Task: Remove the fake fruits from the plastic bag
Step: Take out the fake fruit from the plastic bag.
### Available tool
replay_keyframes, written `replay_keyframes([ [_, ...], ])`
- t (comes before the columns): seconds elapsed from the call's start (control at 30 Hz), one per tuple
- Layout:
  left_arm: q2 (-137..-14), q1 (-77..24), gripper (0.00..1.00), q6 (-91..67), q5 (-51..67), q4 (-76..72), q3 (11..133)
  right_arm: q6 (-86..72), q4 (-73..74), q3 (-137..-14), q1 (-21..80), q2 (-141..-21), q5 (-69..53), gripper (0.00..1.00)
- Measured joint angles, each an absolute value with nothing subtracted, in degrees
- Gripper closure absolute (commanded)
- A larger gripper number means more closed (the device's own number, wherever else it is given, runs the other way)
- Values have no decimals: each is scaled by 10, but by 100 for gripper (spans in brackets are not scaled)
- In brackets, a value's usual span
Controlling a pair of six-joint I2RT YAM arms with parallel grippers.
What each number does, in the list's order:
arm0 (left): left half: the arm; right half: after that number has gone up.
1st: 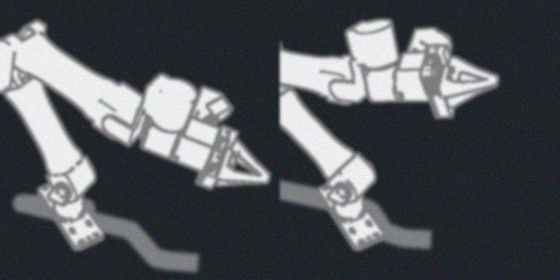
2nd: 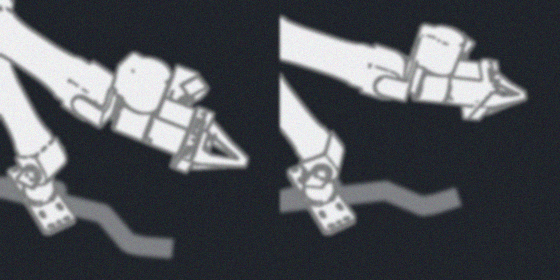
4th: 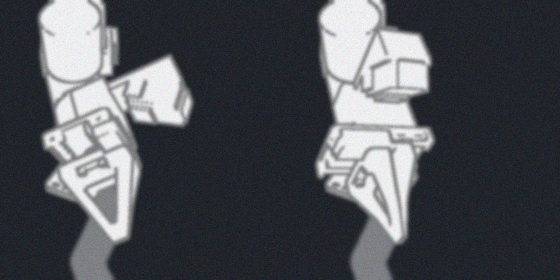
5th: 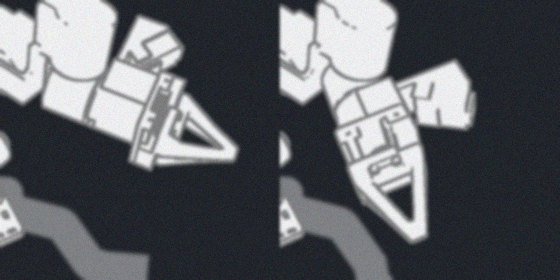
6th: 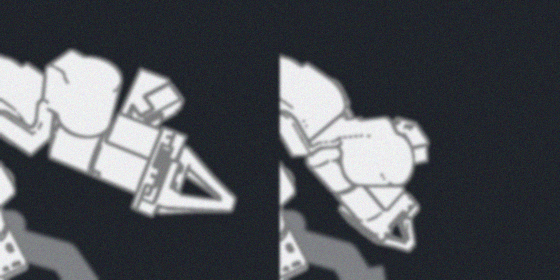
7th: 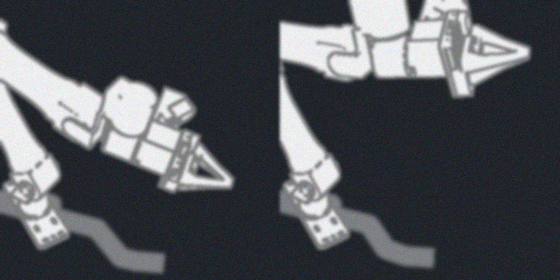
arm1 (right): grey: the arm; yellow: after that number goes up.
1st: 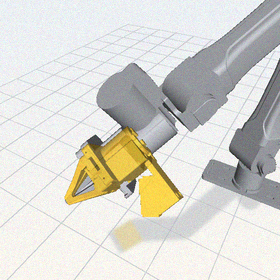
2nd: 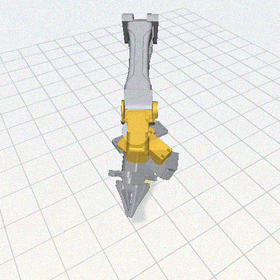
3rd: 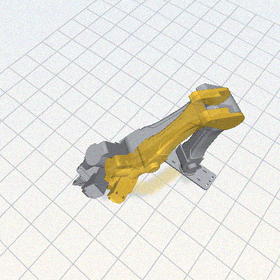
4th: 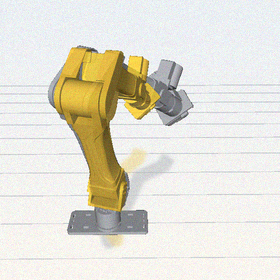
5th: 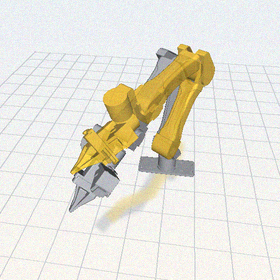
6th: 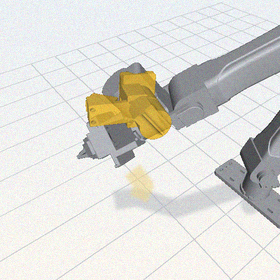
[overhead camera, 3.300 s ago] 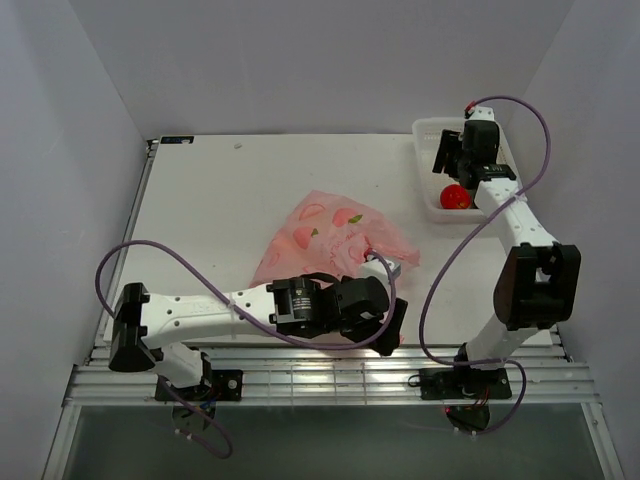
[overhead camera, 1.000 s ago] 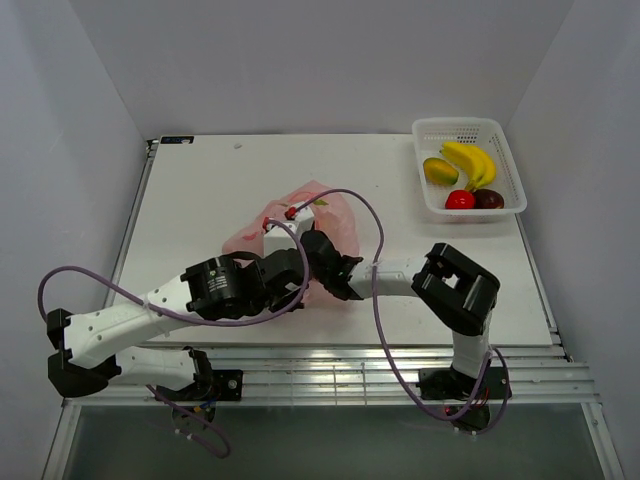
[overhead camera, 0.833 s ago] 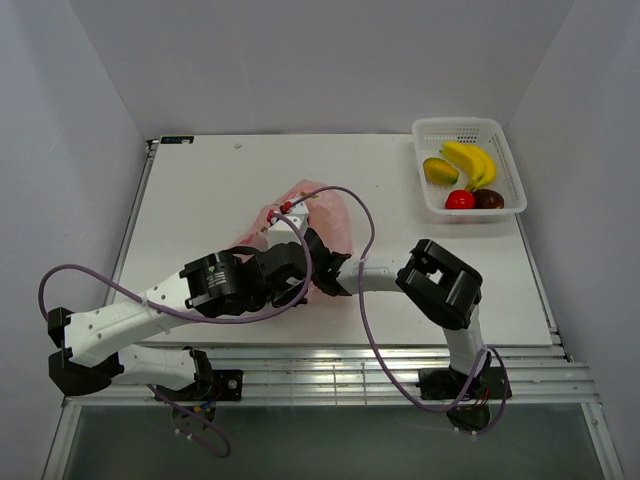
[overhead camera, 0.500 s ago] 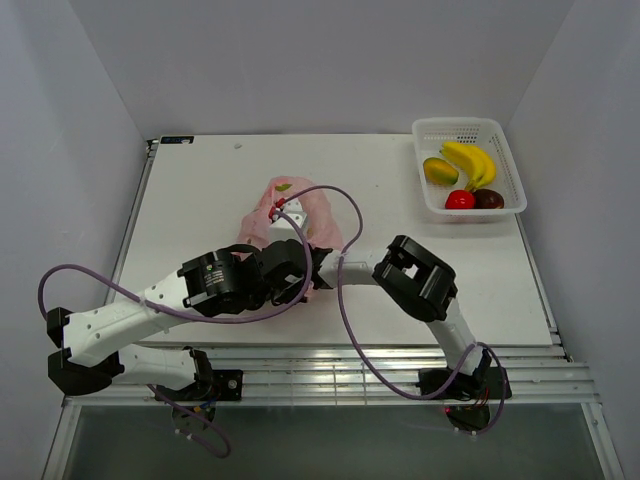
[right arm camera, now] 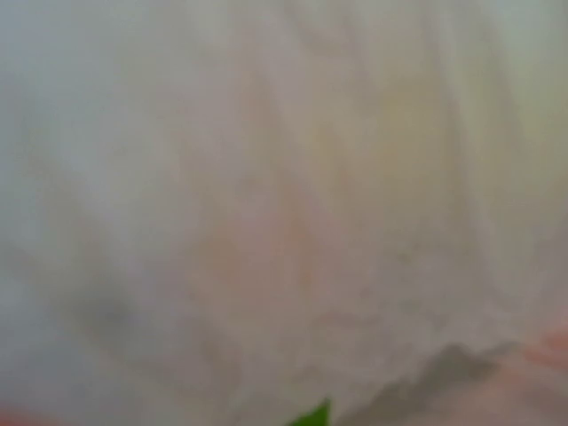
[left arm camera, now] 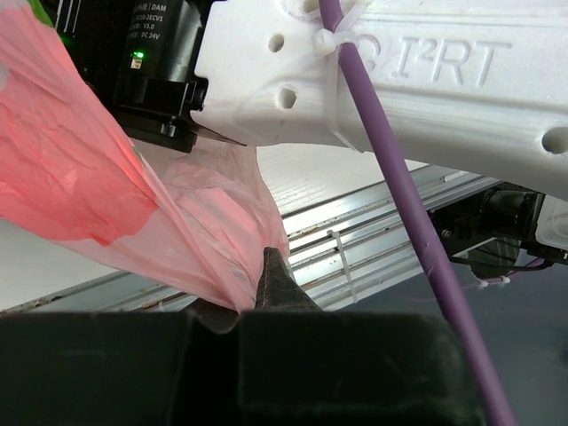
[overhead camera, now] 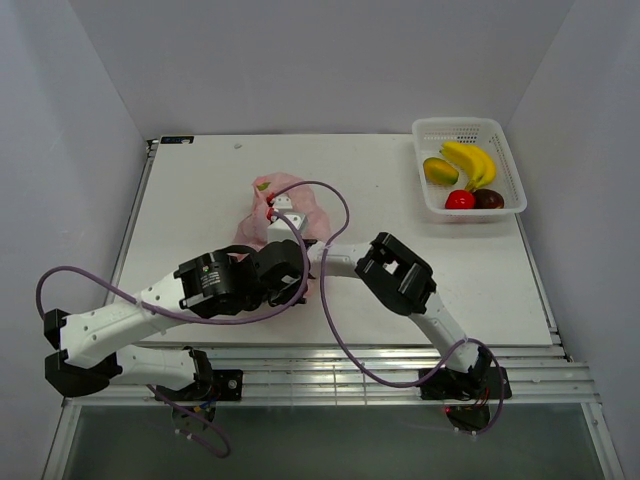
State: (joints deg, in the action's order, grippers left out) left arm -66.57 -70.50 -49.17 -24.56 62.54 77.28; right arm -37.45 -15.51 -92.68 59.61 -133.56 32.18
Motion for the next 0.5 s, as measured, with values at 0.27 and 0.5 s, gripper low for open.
replay_keyframes([
  [0.27,-638,-706,100,-517,-259,625,741,-320,-215,-806,585,-1263,293,92],
  [0.5,-606,-705,100,-545,-288,624,692,-236,-252,-603,579,-1048,244,92],
])
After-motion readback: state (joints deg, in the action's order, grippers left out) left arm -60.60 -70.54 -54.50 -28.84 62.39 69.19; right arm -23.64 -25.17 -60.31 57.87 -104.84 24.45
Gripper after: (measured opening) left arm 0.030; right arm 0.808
